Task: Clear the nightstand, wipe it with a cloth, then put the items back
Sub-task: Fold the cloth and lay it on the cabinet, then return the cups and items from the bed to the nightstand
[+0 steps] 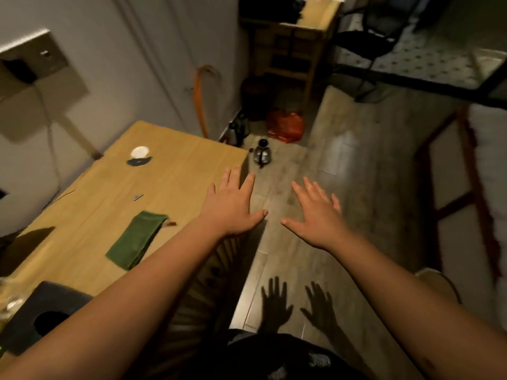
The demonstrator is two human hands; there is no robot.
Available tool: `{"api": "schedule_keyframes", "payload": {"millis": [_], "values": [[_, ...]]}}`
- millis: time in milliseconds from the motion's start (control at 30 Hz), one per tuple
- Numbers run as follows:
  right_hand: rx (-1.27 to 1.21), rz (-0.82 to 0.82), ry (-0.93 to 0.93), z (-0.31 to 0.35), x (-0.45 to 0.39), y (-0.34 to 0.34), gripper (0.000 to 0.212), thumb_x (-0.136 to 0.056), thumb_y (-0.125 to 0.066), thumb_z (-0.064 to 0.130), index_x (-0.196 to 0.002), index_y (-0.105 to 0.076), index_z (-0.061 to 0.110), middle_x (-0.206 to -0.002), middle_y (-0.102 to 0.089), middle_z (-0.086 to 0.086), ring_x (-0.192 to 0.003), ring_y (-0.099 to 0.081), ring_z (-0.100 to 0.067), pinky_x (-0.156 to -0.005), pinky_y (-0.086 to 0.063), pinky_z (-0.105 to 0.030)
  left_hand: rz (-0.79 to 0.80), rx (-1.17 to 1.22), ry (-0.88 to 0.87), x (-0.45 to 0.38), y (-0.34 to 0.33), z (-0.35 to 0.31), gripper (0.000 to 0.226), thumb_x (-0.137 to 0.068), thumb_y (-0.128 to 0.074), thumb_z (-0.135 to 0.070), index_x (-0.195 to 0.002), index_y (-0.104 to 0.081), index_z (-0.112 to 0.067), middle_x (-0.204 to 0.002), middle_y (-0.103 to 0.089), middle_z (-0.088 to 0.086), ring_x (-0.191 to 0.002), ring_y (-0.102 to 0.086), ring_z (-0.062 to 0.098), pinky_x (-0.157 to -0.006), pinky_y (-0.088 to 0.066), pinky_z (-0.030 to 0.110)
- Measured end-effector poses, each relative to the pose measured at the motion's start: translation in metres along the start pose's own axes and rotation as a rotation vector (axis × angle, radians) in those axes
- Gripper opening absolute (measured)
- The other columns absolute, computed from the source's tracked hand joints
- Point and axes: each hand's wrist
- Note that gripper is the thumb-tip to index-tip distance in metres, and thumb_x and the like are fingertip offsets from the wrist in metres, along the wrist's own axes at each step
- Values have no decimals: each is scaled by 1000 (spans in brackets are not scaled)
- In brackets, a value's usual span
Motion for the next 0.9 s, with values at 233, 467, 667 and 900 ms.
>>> {"api": "schedule_keyframes", "payload": {"millis": [233, 467, 667, 900], "values": [[-1, -99, -300, -138, 93, 57, 89, -76, -45, 74, -148, -7, 38, -161, -4, 3, -147, -3, -19, -114, -7, -55, -70, -13, -290, -48, 8, -173, 92, -77, -36, -75, -150, -7, -26, -161, -2, 9, -147, -3, 32, -113, -21, 58], [11, -188, -623, -260, 220, 107, 91, -78, -45, 73, -150, -5, 35, -161, -2, 2, -146, -6, -20, -115, -10, -53, -103, -9, -635, -56, 2, -358, 91, -76, -30, -78, -149, -6, -28, -160, -5, 10, -146, -8, 32, -110, -24, 58], [-116, -291, -851, -317, 331, 129, 91, -78, -48, 71, -150, -6, 34, -161, -4, 1, -146, -8, -23, -113, -20, -45, -56, -11, -914, -40, -7, -485, 95, -70, -23, -80, -149, -8, -29, -160, -8, 9, -146, -5, 31, -113, -19, 57], [-170, -367, -1234, -365, 422, 139, 93, -76, -55, 70, -148, -10, 34, -160, -10, 0, -143, -17, -27, -112, -25, -48, 14, -35, -1229, -35, -29, -612, 87, -76, -35, -77, -147, -17, -31, -159, -11, 9, -146, -4, 33, -113, -18, 59]]}}
Point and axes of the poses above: each hand's wrist, its own x-axis away from the middle knuckle, its own y-axis out of the back of the hand, z = x × y
